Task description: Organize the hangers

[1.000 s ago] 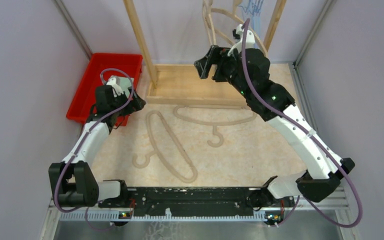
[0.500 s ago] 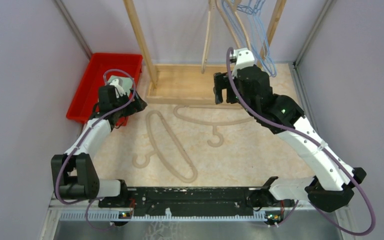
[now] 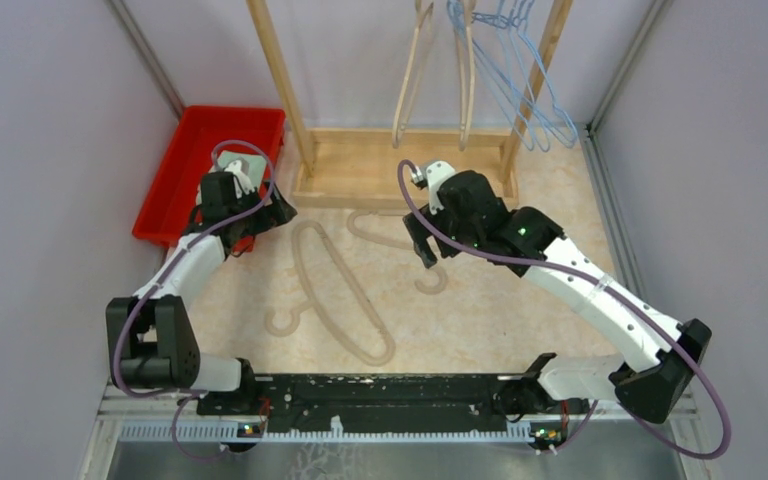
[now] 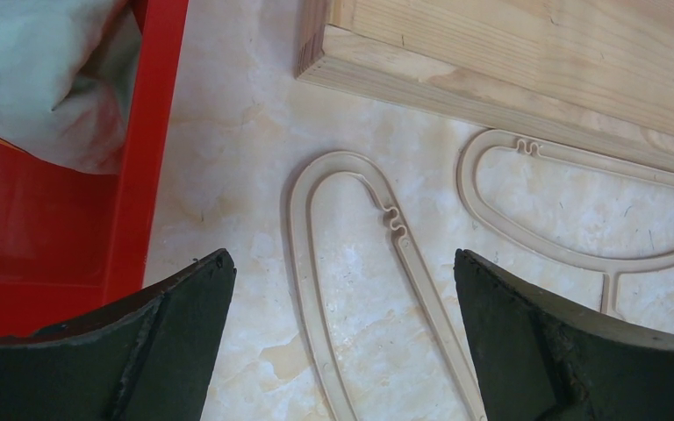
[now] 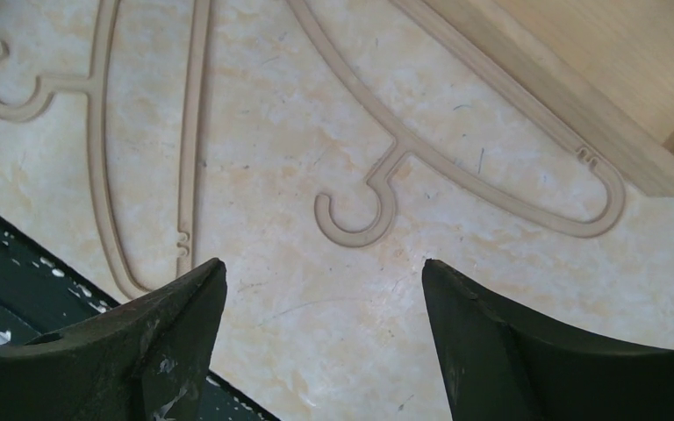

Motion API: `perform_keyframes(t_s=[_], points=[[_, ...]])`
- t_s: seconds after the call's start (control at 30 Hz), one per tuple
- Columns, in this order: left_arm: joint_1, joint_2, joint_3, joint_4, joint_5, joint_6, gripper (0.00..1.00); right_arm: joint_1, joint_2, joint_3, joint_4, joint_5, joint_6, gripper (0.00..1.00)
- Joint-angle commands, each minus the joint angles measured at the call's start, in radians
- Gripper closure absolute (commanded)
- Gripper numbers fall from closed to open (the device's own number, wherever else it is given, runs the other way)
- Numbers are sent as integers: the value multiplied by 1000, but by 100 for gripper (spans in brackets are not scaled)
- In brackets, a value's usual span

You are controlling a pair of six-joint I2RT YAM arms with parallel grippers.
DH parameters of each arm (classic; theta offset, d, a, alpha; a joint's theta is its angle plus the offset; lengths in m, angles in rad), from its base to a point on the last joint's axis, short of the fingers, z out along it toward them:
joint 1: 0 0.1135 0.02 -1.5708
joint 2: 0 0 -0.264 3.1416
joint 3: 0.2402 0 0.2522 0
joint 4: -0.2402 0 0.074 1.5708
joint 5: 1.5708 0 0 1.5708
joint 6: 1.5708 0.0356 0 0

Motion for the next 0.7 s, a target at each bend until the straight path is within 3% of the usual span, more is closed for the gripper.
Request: perform_keyframes(t_s=[0.0, 0.27, 0.4, 0.67], points=[[1, 12, 19, 26, 16, 11, 0, 5, 5, -77, 75, -67, -31, 19], [2, 2, 3, 30, 21, 7, 0, 21, 69, -181, 165, -79, -66, 23], [3, 6, 2, 31, 10, 9, 0, 128, 174, -121, 162, -9, -113, 24], [13, 54, 93, -29, -31, 32, 0, 213, 408, 29, 274, -109, -81, 26]])
